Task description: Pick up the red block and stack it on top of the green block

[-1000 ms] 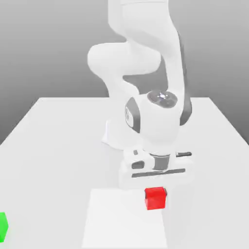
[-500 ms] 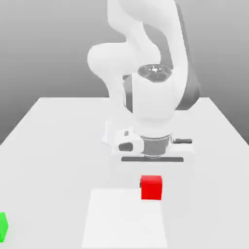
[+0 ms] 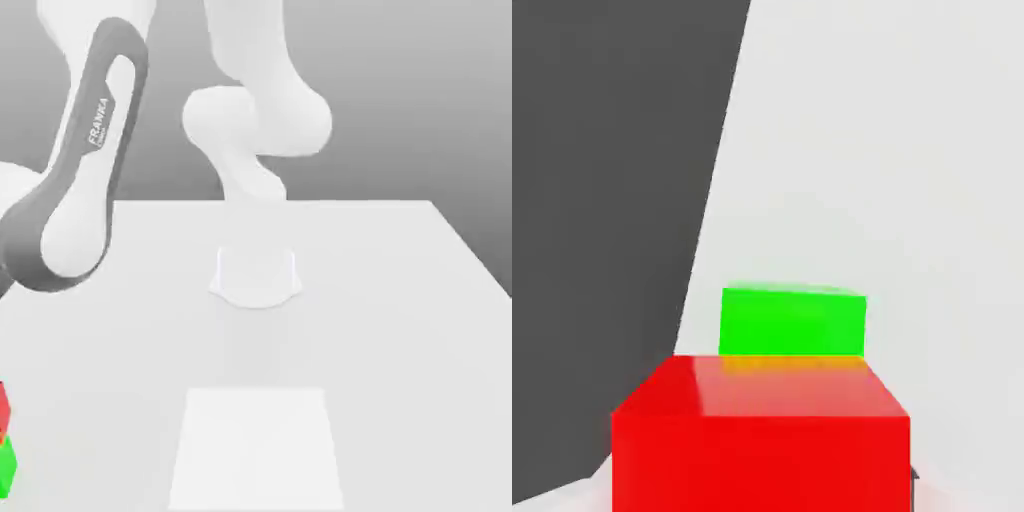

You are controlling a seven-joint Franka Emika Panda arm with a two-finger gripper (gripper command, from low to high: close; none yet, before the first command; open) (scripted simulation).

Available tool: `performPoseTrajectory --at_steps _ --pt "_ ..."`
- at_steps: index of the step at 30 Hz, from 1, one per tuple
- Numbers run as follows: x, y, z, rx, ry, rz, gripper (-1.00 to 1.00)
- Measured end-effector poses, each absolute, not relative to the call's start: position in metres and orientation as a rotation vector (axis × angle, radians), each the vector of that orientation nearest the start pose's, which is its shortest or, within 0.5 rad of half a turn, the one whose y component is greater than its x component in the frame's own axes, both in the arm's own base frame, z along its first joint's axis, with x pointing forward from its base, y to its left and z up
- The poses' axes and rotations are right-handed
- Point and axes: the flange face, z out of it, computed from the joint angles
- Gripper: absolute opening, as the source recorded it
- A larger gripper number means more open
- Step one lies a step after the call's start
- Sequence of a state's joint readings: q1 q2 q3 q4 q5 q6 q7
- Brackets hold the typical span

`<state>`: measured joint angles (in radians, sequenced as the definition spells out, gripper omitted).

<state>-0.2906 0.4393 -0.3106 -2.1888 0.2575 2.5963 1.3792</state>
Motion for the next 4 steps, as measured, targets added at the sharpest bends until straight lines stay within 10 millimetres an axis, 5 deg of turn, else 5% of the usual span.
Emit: performPoseTrajectory --at_steps 4 --pt "0.4546 -0.3215 0.1921 -1.46 2.779 0.0 1.0"
